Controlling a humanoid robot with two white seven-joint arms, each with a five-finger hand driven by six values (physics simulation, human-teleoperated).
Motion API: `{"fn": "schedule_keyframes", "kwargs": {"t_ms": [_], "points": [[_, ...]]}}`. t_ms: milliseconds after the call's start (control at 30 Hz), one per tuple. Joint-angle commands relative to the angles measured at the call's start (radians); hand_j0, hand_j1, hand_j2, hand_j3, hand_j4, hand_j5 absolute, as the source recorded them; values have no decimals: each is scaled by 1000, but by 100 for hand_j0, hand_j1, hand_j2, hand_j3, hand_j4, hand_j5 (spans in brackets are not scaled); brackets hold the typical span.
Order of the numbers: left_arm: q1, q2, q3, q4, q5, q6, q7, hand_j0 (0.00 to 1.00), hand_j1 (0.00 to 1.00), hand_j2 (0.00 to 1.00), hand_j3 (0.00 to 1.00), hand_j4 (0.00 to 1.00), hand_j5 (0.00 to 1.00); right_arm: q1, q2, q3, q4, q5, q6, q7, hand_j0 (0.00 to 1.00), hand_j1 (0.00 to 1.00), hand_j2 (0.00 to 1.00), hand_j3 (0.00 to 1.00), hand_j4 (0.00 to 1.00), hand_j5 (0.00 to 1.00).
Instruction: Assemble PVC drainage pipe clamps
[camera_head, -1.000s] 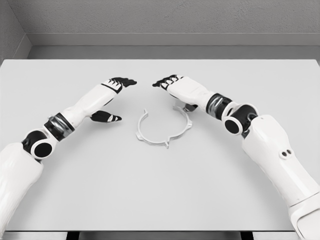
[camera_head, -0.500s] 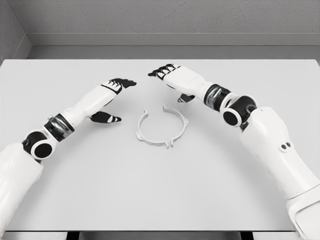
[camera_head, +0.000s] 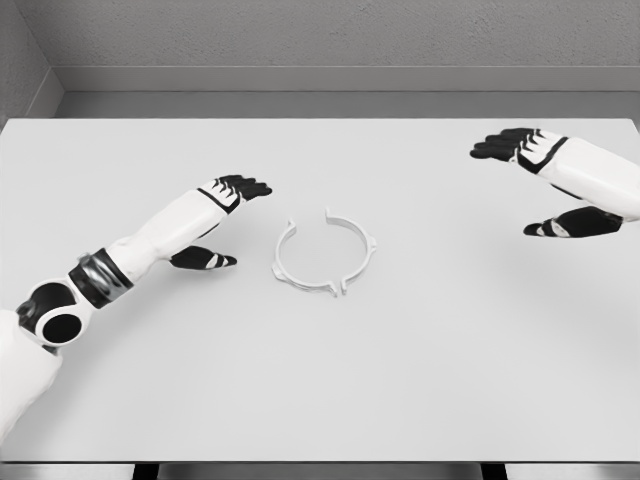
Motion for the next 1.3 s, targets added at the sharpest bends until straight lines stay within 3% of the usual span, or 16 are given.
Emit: {"fn": "schedule_keyframes", "kwargs": {"t_ms": [0, 67, 100, 267, 1267], "points": [[2, 4, -3, -12, 6, 0, 1, 100, 100, 100, 100, 100, 100, 2, 15, -27, -16, -43, -32, 3, 100, 100, 100, 100, 100, 100], [2, -5, -17, -12, -2, 0, 1, 100, 100, 100, 100, 100, 100, 15, 61, -27, 16, -9, -32, 4, 100, 100, 100, 100, 100, 100], [2, -10, -34, -12, -5, 0, 1, 100, 100, 100, 100, 100, 100, 20, 118, -31, 40, 52, -32, 4, 100, 100, 100, 100, 100, 100], [-9, -41, -77, -1, -13, 0, -2, 100, 100, 100, 100, 100, 100, 17, 164, -31, 68, 105, -32, 3, 100, 100, 100, 100, 100, 100], [-20, -51, -77, 7, -14, 0, -2, 100, 100, 100, 100, 100, 100, 15, 167, -31, 73, 105, -32, 3, 100, 100, 100, 100, 100, 100]]}}
